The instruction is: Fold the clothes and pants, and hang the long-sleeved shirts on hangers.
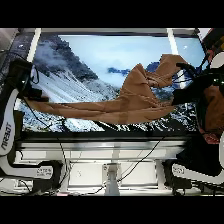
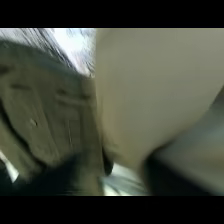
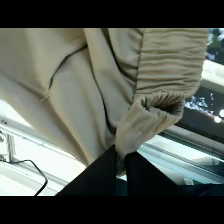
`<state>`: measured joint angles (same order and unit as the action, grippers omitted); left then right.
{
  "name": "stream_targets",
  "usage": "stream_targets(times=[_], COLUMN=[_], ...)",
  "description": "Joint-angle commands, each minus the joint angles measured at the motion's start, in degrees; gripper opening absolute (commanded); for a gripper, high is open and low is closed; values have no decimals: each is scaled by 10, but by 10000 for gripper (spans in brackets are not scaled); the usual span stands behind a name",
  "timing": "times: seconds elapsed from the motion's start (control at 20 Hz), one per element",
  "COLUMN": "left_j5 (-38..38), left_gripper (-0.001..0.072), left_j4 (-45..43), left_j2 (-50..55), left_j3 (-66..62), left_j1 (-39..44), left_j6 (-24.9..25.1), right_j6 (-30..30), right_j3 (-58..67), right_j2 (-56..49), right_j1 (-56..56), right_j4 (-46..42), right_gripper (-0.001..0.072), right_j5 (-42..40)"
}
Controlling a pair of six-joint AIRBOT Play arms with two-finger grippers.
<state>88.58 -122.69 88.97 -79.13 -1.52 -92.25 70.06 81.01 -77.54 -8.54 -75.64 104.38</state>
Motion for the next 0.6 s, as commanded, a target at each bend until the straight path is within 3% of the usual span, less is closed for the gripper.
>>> stream_targets(times=[0.0, 0.25, 0.55], left_j5=[40, -43, -152], left_gripper=[702, 693, 690], left_j4=[-31, -41, -8], left_j2=[33, 20, -123], left_j3=[0, 0, 21], left_j1=[-1, -10, -44], left_j6=[27, -11, -11], right_j6=[-7, -14, -14], right_j3=[-8, -9, -9], right_j2=[0, 0, 0], right_j1=[0, 0, 0], right_j4=[0, -22, -28], right_gripper=[28, 29, 29], right_j5=[12, 11, 10])
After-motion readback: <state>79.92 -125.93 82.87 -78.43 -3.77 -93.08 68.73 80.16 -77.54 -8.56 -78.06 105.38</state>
